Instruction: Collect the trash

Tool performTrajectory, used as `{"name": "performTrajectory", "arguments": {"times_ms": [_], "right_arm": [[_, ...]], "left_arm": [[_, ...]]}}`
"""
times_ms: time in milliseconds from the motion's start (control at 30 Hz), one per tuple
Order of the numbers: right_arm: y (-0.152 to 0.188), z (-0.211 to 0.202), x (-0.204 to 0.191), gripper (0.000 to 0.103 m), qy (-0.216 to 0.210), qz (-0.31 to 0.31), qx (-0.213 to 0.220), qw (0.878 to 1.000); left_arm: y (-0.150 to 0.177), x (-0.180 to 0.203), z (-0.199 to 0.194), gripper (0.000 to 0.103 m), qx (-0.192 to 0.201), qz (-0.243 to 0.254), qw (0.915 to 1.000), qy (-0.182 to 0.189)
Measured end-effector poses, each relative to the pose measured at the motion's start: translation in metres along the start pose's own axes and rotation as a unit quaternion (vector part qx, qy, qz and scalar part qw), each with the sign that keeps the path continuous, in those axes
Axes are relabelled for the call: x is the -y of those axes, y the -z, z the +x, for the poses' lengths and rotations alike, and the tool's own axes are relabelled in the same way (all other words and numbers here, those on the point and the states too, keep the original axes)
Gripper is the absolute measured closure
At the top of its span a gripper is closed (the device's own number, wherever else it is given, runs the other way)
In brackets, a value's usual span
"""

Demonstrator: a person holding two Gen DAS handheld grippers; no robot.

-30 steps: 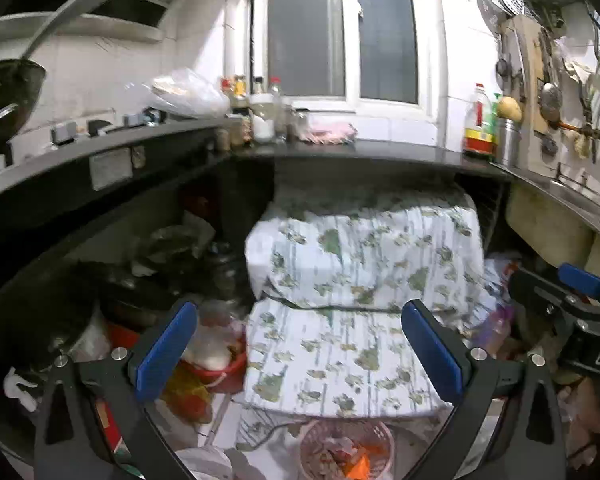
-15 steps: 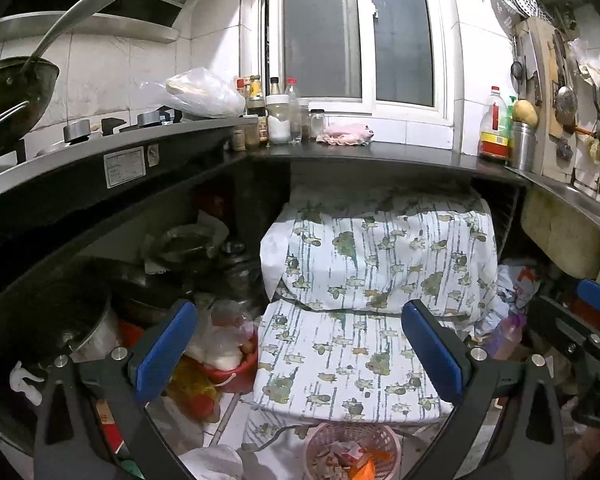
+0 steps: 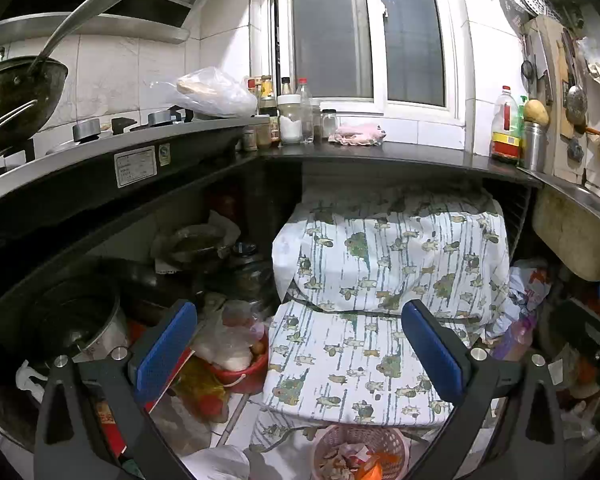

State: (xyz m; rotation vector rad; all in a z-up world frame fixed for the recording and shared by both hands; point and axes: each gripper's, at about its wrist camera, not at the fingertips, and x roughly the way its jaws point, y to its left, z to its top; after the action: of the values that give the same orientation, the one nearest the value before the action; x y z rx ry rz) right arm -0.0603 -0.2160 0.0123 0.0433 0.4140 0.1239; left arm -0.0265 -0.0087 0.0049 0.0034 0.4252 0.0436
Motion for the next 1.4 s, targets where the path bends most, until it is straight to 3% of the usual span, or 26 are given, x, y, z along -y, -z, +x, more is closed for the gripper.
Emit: {"name": "performTrajectory", "arguments": {"times_ms": [1400], "right_arm": [[0.0006, -0.0012, 0.0001, 0.0, 0.011, -0.002, 0.003, 1.0]], "left_arm": [[-0.0014, -0.0015, 0.0025, 0.0, -0.006, -0.003, 0.9998, -0.017]]}}
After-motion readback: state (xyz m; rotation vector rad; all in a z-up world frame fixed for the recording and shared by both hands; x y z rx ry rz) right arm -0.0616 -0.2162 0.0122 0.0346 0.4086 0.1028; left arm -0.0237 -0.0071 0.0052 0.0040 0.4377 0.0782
